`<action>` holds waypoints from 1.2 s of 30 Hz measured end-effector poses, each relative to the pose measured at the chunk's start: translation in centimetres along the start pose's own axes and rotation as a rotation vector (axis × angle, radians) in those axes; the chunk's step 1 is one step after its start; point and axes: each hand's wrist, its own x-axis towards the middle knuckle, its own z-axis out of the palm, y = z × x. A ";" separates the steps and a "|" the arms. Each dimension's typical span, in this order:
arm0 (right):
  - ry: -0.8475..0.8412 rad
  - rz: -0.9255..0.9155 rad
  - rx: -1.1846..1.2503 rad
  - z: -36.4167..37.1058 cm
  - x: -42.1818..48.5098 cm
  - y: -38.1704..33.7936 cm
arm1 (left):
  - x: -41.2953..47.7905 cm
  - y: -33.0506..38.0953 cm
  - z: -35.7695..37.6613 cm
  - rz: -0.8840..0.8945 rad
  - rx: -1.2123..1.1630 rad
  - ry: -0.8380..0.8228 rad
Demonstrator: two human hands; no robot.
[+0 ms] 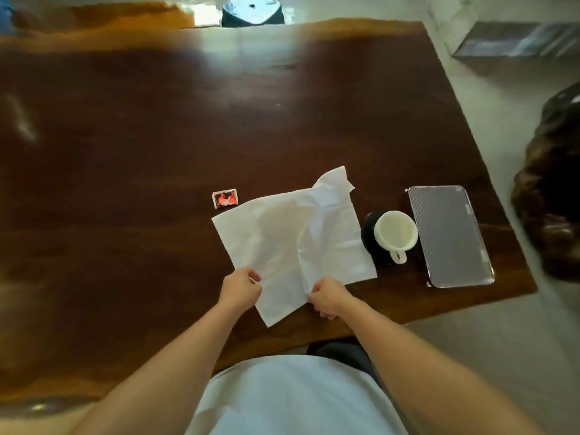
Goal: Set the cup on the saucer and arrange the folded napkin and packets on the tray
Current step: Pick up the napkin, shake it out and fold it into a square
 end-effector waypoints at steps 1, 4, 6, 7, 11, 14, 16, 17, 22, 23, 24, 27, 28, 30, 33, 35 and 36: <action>0.011 0.029 0.048 1.3 -0.4 -0.1 | 0.1 -0.7 -0.3 -0.006 0.005 0.004; -0.017 0.132 0.263 4.7 -1.5 -0.7 | 0.4 -2.2 -0.9 -0.043 -0.012 0.047; -0.037 0.189 0.434 6.4 -1.5 -1.3 | 0.6 -2.5 -1.4 -0.091 -0.102 0.094; -0.039 0.217 0.519 7.2 -1.5 -1.7 | 0.7 -2.5 -1.6 -0.124 -0.167 0.113; 0.014 0.319 0.751 10.2 -0.8 -3.4 | 1.7 -2.2 -1.8 -0.319 -0.526 0.055; 0.036 0.411 0.999 11.9 -0.5 -4.4 | 2.0 -1.9 -1.4 -0.373 -0.701 -0.069; 0.037 0.420 1.119 12.4 -0.7 -4.8 | 1.6 -1.7 -1.1 -0.373 -0.716 -0.152; 0.041 0.416 1.132 12.5 -0.8 -4.8 | 1.3 -1.5 -1.0 -0.381 -0.726 -0.184; 0.053 0.433 1.196 12.4 -1.5 -4.9 | 0.1 -1.2 -0.4 -0.427 -0.742 -0.255; 0.060 0.445 1.227 12.3 -1.7 -4.8 | -0.2 -0.9 -0.3 -0.427 -0.730 -0.263; 0.063 0.443 1.260 12.1 -1.8 -4.7 | -0.3 -0.7 -0.2 -0.421 -0.737 -0.275; 0.050 0.416 1.437 11.2 -2.2 -4.2 | -1.0 0.4 -0.4 -0.416 -0.860 -0.443; 0.026 0.388 1.534 10.9 -2.3 -4.0 | -1.4 0.7 -0.5 -0.409 -0.899 -0.508; -0.005 0.291 1.727 10.0 -2.8 -3.7 | -1.9 1.3 -0.9 -0.395 -0.988 -0.531; -0.044 0.107 1.870 7.7 -4.1 -3.2 | -1.8 2.0 -2.0 -0.382 -1.203 -0.391; -0.132 -0.030 1.868 5.9 -5.5 -3.1 | -1.2 2.7 -3.4 -0.407 -1.327 -0.319; -0.183 -0.090 1.856 5.1 -6.2 -3.1 | -0.8 3.0 -4.3 -0.415 -1.362 -0.294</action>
